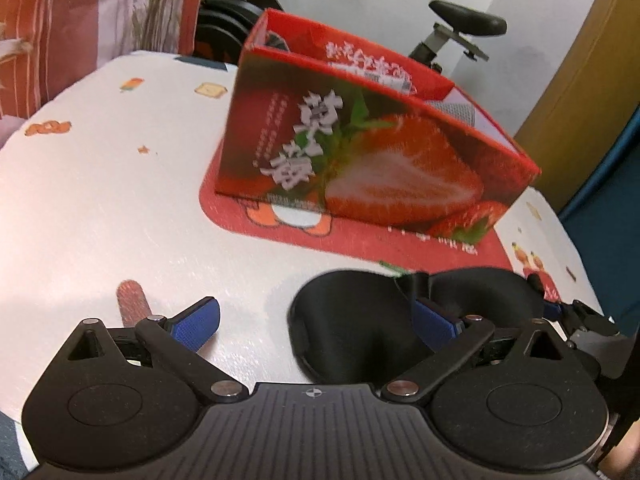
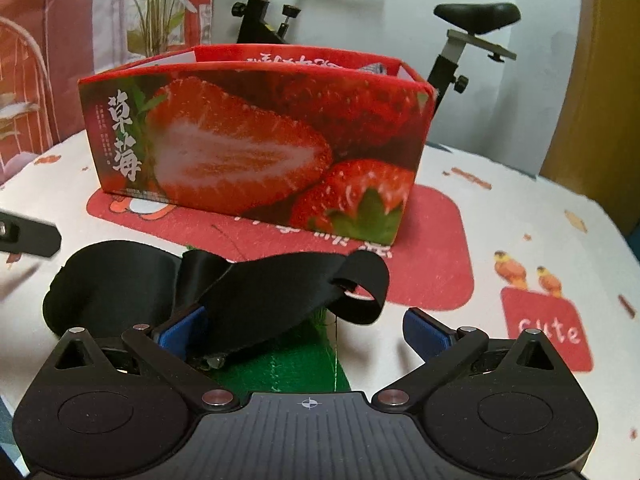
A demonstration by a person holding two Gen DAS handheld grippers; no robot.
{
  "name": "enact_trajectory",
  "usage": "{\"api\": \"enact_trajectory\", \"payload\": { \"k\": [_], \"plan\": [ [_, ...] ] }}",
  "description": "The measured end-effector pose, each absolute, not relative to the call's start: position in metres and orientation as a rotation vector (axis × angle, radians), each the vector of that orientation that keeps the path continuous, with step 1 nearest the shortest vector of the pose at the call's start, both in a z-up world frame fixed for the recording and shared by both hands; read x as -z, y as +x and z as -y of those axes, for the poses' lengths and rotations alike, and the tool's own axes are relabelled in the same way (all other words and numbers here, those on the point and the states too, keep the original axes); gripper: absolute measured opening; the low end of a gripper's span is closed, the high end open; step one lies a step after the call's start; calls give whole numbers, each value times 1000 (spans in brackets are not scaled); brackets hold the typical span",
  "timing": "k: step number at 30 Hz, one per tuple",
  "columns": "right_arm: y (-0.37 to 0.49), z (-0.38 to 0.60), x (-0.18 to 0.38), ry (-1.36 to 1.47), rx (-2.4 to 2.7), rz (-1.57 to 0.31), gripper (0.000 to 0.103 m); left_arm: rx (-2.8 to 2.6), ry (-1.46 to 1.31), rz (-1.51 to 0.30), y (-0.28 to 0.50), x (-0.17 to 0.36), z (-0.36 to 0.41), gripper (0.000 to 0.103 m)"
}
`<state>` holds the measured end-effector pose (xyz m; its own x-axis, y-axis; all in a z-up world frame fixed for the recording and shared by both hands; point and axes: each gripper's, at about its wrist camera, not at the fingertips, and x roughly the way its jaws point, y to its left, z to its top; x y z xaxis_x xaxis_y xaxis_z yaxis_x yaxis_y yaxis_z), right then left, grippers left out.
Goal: Organize soft objects
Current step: 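Grasp the black strap item with the left gripper while the right gripper grasps its strap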
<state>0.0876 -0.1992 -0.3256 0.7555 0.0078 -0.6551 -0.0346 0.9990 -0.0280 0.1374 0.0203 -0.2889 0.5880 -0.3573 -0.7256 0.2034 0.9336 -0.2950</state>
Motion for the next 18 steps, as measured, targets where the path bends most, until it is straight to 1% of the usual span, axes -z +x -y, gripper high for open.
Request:
{"api": "enact_trajectory", "payload": {
  "k": [2,3,4,9,18],
  "plan": [
    [87,203,328,-12,-28,-710,102,338,-178,-892,137,292,-17,93],
    [87,205,329,0,-31,-711,102,342,-173,-896,138,294,-15,86],
    [87,207,330,9,-35,-712,102,347,-170,-901,139,295,-14,82],
    [85,211,334,30,-51,-704,102,376,-235,-927,143,305,-9,72],
    [84,220,338,86,-54,-708,102,359,-190,-923,143,306,4,73]
  ]
}}
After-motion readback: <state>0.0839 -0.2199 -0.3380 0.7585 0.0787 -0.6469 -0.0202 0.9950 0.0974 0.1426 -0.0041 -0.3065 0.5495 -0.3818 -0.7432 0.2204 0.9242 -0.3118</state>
